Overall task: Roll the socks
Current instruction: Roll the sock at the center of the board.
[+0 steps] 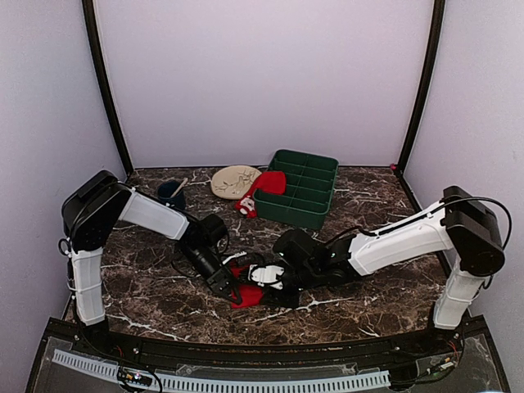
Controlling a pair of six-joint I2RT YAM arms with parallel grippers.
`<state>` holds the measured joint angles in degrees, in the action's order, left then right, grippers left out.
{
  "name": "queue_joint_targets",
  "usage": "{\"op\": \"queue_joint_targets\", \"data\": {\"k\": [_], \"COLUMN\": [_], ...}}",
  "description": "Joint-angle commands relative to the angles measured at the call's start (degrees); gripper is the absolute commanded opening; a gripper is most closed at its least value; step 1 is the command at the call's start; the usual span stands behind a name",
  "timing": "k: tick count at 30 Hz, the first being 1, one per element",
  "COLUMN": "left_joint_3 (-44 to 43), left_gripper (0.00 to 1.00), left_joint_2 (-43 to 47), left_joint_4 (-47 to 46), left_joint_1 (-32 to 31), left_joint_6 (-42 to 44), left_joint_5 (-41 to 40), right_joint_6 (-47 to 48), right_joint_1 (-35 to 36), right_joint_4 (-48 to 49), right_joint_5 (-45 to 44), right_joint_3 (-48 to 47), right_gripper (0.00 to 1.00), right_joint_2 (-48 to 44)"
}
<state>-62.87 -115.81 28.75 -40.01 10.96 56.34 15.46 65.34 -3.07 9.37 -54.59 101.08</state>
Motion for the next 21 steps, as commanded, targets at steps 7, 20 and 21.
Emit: {"op": "queue_joint_targets", "data": {"k": [7, 20, 21], "left_joint_3": [-0.40, -0.50, -0.56], "left_gripper": [0.00, 0.00, 0.00], "left_joint_2": [-0.91, -1.58, -1.65], "left_joint_4": [2.37, 2.69, 2.71], "left_joint_1": [0.19, 0.63, 0.63], "left_joint_6": [1.75, 2.21, 2.29], "left_joint_5": [2.64, 4.39, 4.59], "right_joint_6": [2.91, 4.72, 4.86], "right_joint_1": [1.10, 1.19, 1.18], "right_joint_4": [-0.82, -3.33, -3.35], "right_joint_5": [0.70, 2.72, 2.76], "right_joint_3": [-4.60, -6.80, -6.84], "right_gripper": [0.38, 0.36, 0.36], "right_joint_2": [3.80, 6.88, 7.13]}}
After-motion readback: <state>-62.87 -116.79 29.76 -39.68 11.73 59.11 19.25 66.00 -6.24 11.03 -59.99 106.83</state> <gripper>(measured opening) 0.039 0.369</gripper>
